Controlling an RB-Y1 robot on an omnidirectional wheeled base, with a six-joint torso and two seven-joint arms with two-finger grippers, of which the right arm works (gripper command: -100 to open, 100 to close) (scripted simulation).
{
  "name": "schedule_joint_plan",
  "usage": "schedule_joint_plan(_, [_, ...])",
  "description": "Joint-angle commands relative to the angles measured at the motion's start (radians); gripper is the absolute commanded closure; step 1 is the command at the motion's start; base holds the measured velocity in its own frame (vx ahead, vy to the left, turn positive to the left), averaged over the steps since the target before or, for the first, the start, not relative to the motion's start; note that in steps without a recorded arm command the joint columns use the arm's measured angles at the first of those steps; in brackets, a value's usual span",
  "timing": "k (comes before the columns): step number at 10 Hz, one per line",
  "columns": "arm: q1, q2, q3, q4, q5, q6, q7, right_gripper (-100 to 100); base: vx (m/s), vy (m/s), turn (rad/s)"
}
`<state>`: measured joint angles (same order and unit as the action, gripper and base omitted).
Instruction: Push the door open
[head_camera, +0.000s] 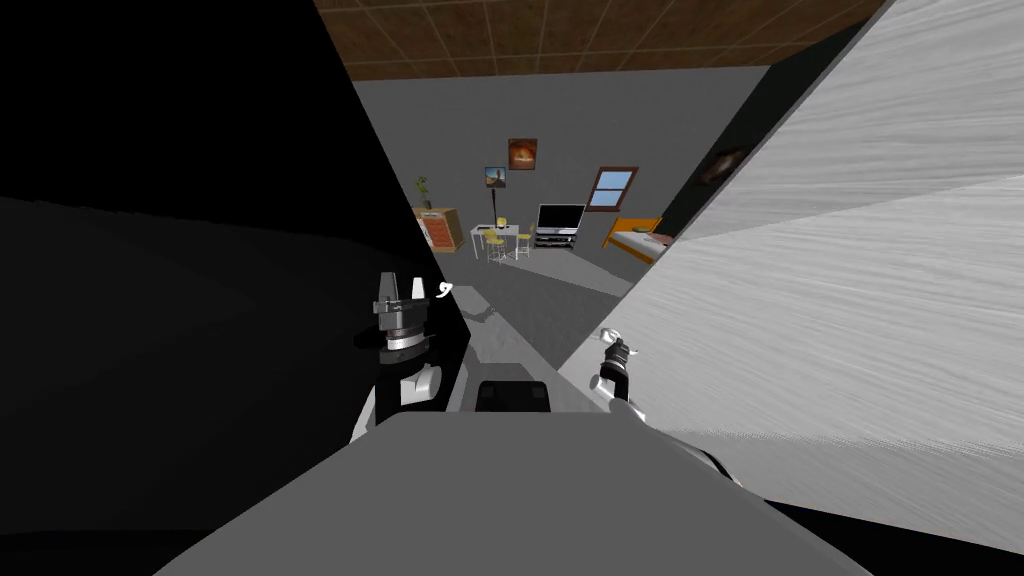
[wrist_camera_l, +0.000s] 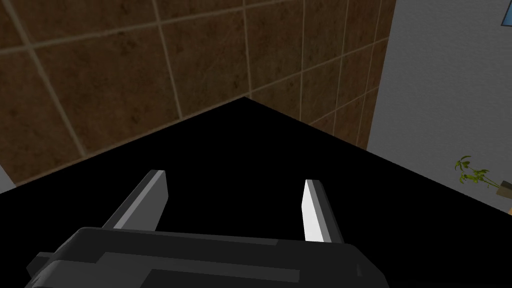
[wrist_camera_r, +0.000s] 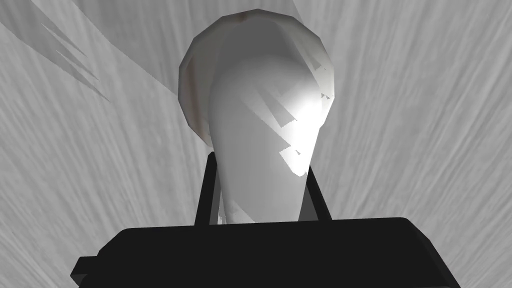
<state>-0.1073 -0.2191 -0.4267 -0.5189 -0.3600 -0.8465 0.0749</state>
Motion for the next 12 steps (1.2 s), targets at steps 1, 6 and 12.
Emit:
schedule_joint_plan(1, [0.017, -0.002, -0.013, -0.031, -0.007, 0.013, 0.009, 100, 0.136, -0.028, -0.015])
schedule_joint_plan(6, [0.024, -0.011, -0.063, -0.026, -0.040, 0.007, 0.027, 100, 0.190, -0.050, -0.045])
schedule_joint_plan(12, [0.033, -0.023, -0.128, -0.006, -0.084, -0.002, 0.052, 100, 0.173, -0.042, -0.047])
